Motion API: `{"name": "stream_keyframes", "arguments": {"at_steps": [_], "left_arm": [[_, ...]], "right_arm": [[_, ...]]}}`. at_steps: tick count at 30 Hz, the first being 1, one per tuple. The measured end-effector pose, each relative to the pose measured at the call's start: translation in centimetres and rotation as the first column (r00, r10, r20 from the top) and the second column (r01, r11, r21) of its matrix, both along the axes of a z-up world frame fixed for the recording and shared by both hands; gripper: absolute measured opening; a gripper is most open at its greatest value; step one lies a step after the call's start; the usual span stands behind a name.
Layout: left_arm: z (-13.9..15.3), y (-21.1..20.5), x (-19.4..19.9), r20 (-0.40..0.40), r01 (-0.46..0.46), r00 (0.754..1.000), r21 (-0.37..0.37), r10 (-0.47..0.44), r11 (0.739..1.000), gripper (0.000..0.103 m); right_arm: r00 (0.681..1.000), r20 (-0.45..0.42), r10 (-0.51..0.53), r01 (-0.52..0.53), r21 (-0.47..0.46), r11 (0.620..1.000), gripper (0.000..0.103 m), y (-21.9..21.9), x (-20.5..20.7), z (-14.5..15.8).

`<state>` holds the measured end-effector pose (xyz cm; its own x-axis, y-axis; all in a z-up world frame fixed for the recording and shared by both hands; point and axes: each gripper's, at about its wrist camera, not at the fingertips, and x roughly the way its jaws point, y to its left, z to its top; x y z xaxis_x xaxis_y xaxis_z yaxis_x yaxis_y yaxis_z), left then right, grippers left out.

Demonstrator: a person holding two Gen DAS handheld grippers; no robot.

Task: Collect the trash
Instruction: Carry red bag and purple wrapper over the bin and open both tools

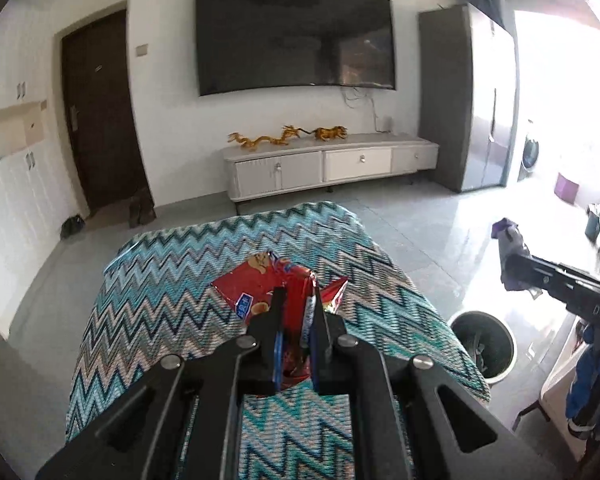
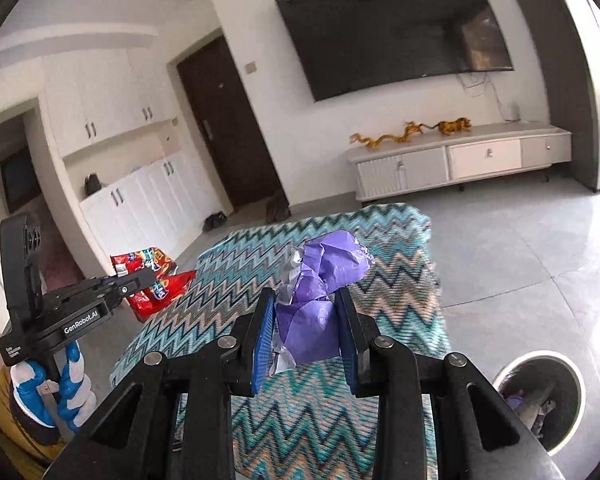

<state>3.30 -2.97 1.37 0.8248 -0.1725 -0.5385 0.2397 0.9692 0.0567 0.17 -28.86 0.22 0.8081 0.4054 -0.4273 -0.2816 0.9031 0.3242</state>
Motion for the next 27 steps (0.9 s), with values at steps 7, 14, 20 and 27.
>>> {"name": "stream_keyframes", "arguments": {"at_steps": [7, 14, 20, 27], "left_arm": [[-1.1, -8.1, 0.6, -0.027, 0.141, 0.990, 0.089, -0.139, 0.986, 0.009], [-3.4, -15.0, 2.0, -0.085, 0.267, 0.963, 0.130, -0.257, 0.955, 0.009], [-6.0, -20.7, 4.0, -0.150, 0.350, 0.933, 0.152, -0.328, 0.924, 0.009], [-10.0, -27.6, 7.1, -0.245, 0.452, 0.879, 0.146, -0.410, 0.880, 0.012]], "right_arm": [[0.991, -0.021, -0.133, 0.133, 0.020, 0.991, 0.030, -6.4, -2.3, -2.3], [0.962, -0.113, -0.250, 0.257, 0.051, 0.965, 0.030, -12.3, -2.6, -6.4], [0.928, -0.206, -0.311, 0.330, 0.062, 0.942, 0.030, -16.2, -1.5, -10.2], [0.879, -0.308, -0.364, 0.399, 0.058, 0.915, 0.032, -20.0, 0.5, -14.6]]}}
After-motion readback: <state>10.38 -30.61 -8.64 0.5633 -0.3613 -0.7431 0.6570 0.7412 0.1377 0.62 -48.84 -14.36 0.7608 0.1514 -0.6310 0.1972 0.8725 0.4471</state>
